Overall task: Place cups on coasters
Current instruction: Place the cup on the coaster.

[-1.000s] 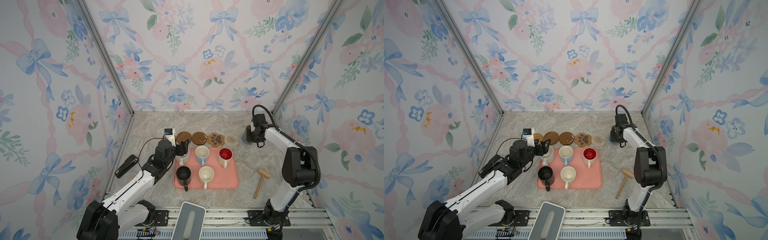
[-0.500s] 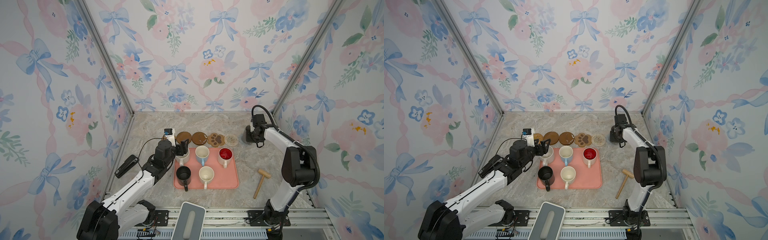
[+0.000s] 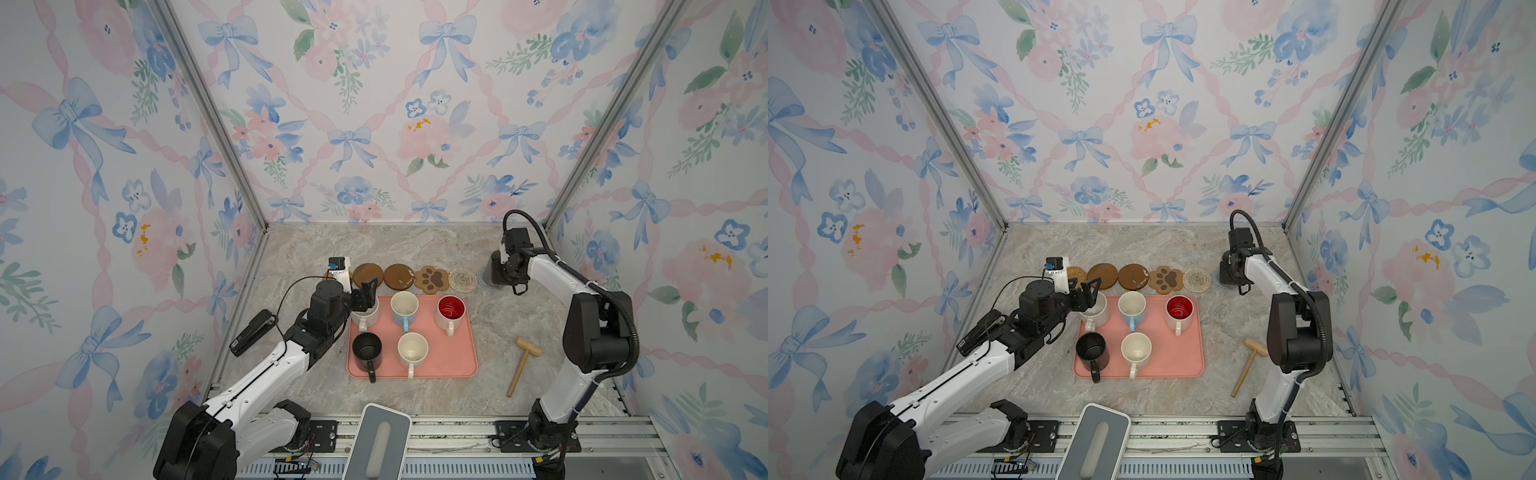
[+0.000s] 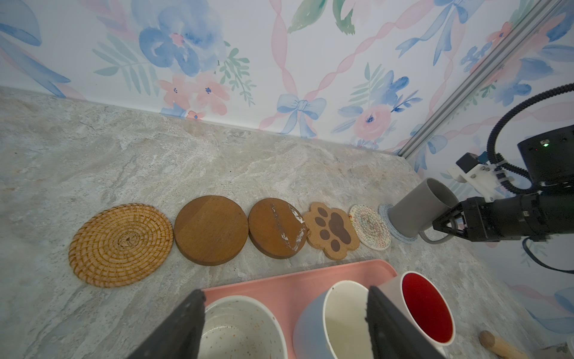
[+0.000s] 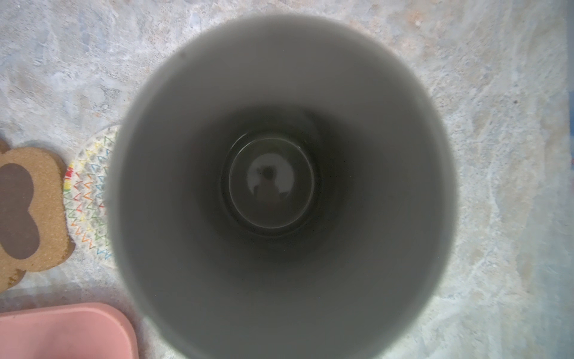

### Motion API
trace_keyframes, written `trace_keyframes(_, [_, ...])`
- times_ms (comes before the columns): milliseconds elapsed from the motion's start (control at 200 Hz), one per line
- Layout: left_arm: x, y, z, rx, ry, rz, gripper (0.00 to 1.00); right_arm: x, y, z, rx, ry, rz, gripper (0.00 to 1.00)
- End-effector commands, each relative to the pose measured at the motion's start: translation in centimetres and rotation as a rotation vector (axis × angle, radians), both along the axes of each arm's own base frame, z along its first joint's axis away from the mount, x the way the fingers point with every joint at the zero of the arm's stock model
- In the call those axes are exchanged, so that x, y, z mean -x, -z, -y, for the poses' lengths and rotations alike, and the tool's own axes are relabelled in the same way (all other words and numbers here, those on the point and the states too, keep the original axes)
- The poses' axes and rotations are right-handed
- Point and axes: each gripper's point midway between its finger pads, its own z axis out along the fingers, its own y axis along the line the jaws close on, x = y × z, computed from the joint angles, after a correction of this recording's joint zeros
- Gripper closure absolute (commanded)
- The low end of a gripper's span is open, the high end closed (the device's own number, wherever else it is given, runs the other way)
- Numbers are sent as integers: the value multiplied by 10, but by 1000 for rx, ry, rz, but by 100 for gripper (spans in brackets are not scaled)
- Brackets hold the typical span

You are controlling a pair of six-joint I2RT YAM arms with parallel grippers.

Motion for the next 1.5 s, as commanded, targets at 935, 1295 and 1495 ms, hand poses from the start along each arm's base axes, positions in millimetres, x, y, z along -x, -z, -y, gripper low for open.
trace_keyframes(935, [10,-8,-5,-18,5,21,22,25,-64,0,50,45,154,48])
trace_keyframes(1295, [25,-6,-1,-88,60,-94,27,75,-155,-40,30,31,425,44])
trace_keyframes(1495, [41,-15,-11,-96,31,-142,30,92,-181,-92,-87,-8,563,42])
